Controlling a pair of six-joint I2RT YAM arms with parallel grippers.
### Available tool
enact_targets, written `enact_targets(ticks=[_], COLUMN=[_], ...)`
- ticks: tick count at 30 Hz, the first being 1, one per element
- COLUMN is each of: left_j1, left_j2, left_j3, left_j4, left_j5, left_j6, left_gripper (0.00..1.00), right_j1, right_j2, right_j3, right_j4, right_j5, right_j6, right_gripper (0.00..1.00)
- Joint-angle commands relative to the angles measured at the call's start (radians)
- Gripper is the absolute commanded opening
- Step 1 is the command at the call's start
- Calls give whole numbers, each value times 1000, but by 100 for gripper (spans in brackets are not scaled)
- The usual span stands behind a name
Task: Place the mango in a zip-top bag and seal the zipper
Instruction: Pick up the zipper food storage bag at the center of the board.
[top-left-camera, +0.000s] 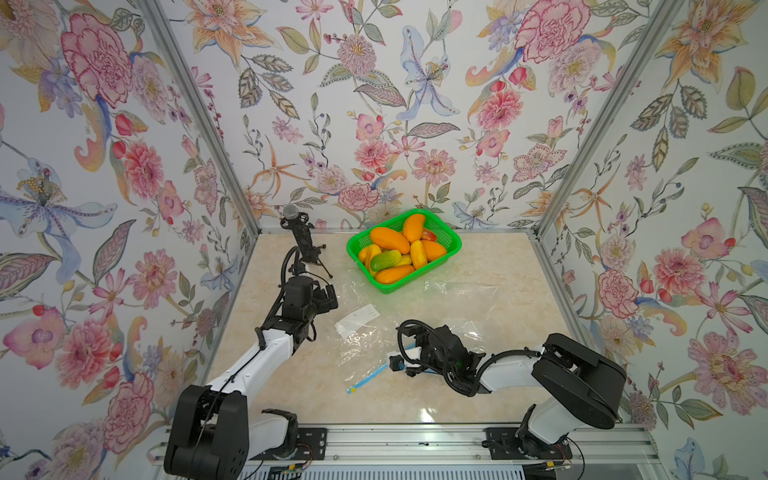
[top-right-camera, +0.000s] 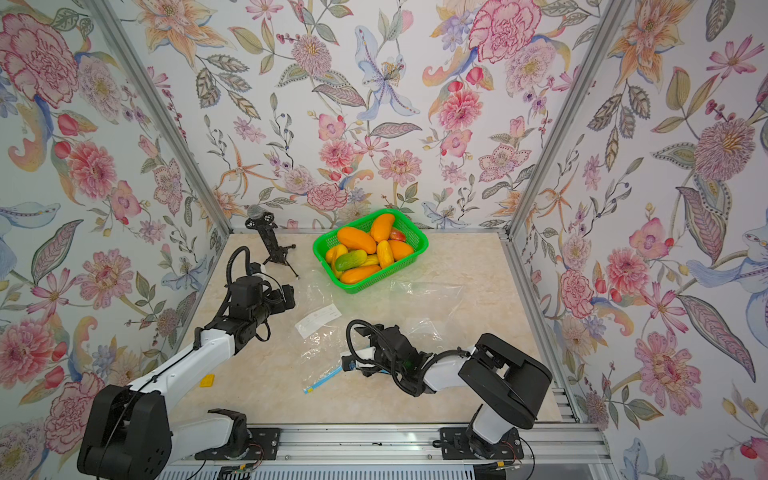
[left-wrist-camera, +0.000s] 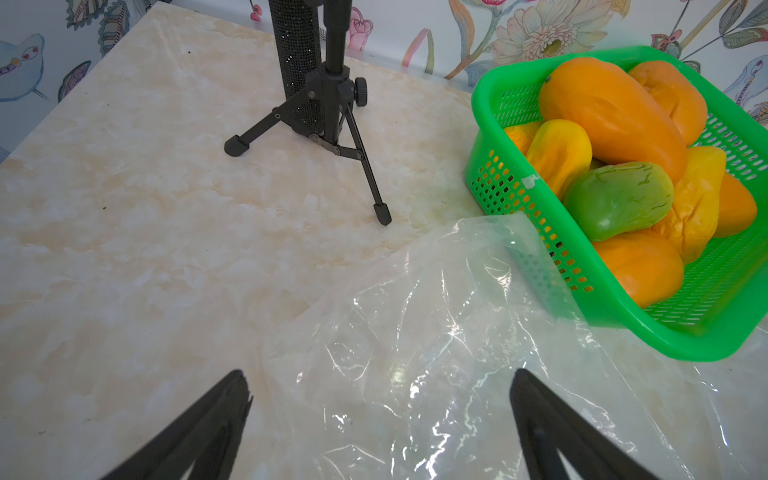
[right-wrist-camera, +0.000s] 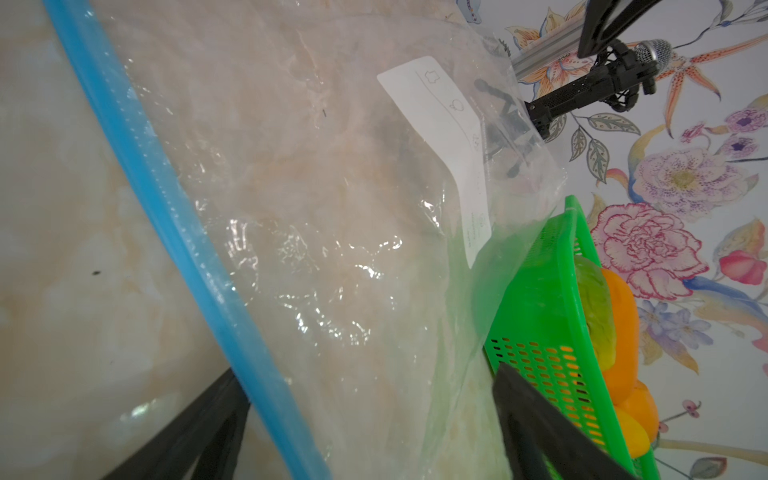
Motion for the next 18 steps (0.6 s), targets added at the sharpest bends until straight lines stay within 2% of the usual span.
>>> enact_targets(ticks=[1, 7, 12, 18], left_j1=[-9, -9, -8, -9], left_j2=[25, 44, 47, 64], left_j3=[-18, -11, -14, -20], left_j4=[14, 11, 13, 25], left_j5=[6, 10, 10, 12], left_j6=[-7, -7, -5, -11], left_gripper=[99, 99, 99, 99], right_j1=[-19, -39, -39, -53], right_j2=[15, 12, -42, -75], right_j3=[36, 66, 83, 65], right_j4=[-62, -161, -272, -250], right_j5=[-30, -21, -64, -77], right_j6=[8, -23, -31, -18], right_gripper=[91, 95, 95, 98])
